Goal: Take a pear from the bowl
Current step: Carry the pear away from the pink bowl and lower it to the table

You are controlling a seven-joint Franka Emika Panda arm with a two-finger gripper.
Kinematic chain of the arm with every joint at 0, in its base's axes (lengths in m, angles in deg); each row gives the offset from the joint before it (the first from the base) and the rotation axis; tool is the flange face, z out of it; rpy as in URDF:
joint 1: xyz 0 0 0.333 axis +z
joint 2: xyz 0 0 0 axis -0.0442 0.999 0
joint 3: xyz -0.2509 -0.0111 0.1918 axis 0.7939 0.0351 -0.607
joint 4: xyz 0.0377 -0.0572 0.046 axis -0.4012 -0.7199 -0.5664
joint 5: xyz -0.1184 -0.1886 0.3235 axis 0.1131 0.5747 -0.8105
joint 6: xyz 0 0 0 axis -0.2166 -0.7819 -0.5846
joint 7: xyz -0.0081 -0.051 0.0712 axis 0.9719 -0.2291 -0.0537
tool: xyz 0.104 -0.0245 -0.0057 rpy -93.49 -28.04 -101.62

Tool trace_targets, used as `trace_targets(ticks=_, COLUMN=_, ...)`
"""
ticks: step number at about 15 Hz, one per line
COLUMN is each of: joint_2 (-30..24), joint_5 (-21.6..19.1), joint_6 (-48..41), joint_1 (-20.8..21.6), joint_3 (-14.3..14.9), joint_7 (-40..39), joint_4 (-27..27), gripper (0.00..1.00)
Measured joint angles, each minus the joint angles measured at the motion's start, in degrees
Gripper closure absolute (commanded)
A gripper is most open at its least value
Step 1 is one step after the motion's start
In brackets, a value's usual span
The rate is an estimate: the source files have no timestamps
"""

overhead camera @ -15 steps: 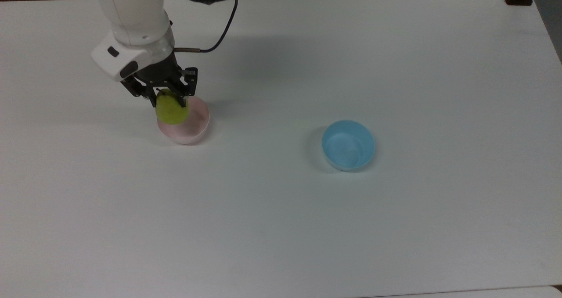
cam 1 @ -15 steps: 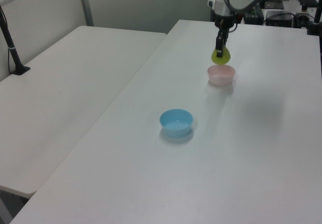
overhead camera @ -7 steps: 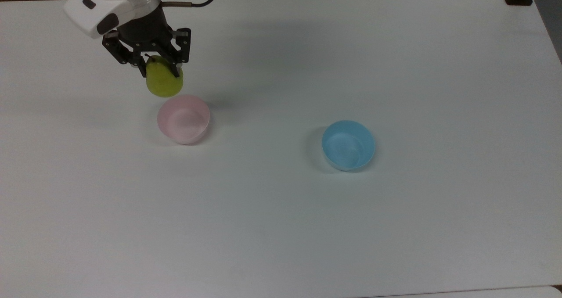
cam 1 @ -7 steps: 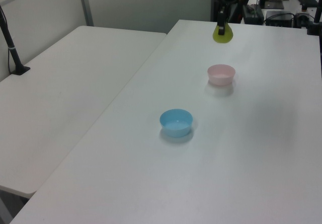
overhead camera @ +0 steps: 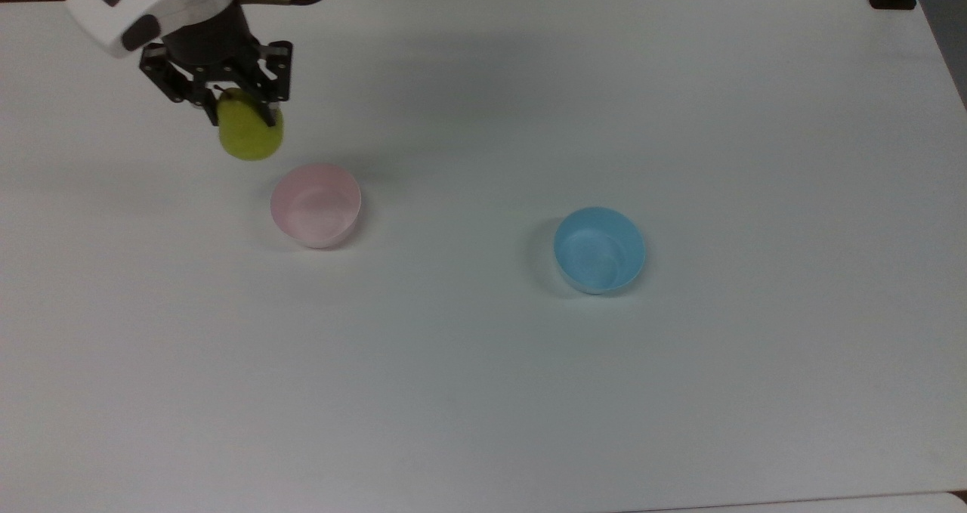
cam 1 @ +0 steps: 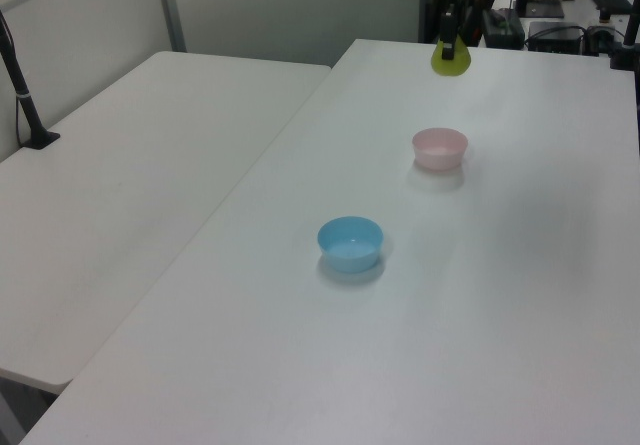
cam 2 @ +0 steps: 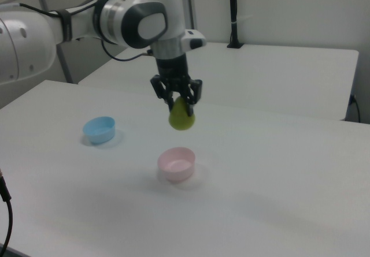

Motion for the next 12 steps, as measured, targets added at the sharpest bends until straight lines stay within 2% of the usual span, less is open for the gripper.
trace_targets(ticks=5, joint_2=4.49, joint_5=0.00, joint_6=0.53, joint_1=-6.26, joint_3=0.15, joint_7=-5.53, joint_4=4.33, gripper=1.00)
trace_targets(ticks=12, joint_2=12.59, joint_5=0.00, joint_6=10.24, joint_1=-13.07, joint_3=0.15, joint_7=-9.27, joint_4=6.61, gripper=1.00)
